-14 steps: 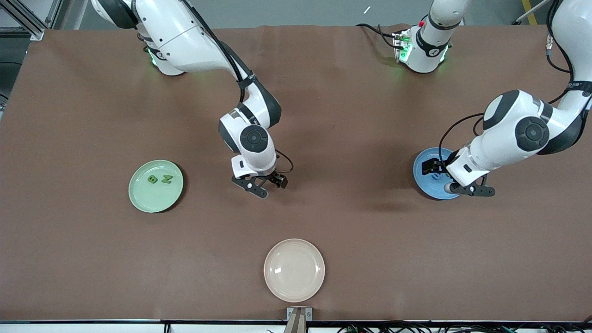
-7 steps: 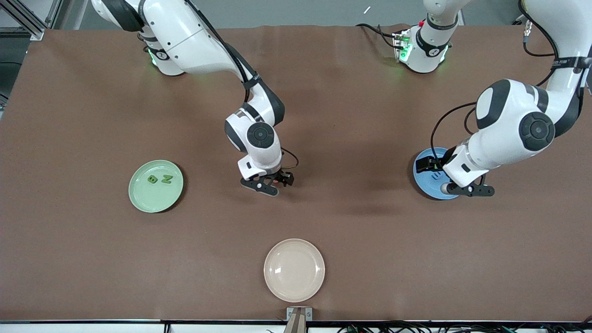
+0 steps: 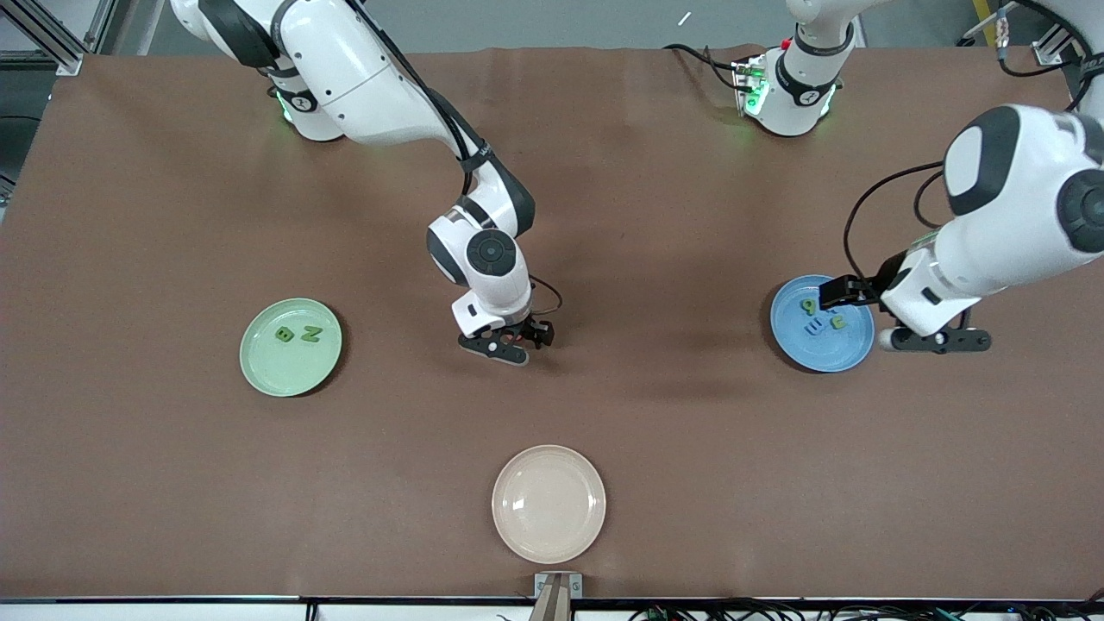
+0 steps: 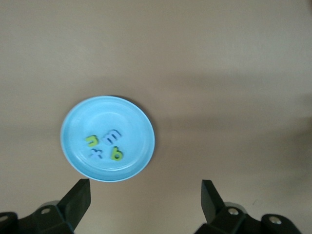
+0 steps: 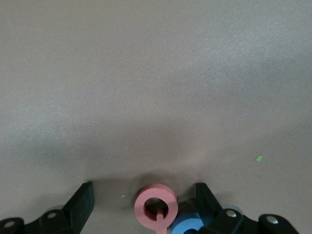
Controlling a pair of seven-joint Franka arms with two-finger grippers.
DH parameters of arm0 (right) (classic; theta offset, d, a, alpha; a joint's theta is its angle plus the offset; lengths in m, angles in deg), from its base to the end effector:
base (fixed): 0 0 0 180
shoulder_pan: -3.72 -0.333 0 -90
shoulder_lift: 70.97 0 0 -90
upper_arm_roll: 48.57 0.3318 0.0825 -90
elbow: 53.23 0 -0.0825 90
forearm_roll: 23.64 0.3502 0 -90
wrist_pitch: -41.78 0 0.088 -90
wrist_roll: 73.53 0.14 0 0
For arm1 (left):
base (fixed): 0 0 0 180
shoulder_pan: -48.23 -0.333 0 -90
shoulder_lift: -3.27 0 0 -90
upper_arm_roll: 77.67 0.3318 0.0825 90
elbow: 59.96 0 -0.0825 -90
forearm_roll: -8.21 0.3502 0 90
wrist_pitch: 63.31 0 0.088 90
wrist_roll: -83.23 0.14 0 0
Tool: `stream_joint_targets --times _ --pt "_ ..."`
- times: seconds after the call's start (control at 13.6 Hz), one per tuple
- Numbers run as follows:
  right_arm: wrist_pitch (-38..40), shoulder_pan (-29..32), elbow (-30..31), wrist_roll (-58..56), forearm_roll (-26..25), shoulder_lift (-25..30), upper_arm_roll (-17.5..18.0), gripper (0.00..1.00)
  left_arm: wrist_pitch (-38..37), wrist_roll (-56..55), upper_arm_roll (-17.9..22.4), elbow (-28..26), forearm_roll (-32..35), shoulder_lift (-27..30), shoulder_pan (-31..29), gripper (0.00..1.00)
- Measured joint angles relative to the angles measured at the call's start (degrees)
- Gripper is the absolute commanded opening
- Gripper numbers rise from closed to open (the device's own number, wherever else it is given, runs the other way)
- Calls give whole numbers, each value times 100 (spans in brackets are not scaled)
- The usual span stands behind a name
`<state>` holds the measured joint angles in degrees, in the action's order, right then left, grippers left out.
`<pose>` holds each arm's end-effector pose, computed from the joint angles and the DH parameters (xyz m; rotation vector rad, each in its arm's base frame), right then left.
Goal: Sort upper and lower case letters into plates
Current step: 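Carry the pink Q to the green plate with the right gripper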
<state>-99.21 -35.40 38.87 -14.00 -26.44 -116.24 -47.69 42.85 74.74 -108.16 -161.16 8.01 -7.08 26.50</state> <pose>0.5288 0.4407 0.1720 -3.0687 0.4775 -0.0887 0.5639 -0.0716 0.4585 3.0556 0.0005 -0.1264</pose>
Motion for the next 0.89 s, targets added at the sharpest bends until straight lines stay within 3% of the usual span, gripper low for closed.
stream_joint_targets --times 0.52,0.66,0.89 --pt "12 -33 -20 -38 0 24 2 63 -31 10 20 190 -24 1027 -531 100" --pt "23 -39 -13 -39 0 27 3 47 -36 10 25 255 -25 1173 -526 100" --pt "116 -48 9 -38 0 29 4 9 -222 13 109 508 -25 1280 -529 99"
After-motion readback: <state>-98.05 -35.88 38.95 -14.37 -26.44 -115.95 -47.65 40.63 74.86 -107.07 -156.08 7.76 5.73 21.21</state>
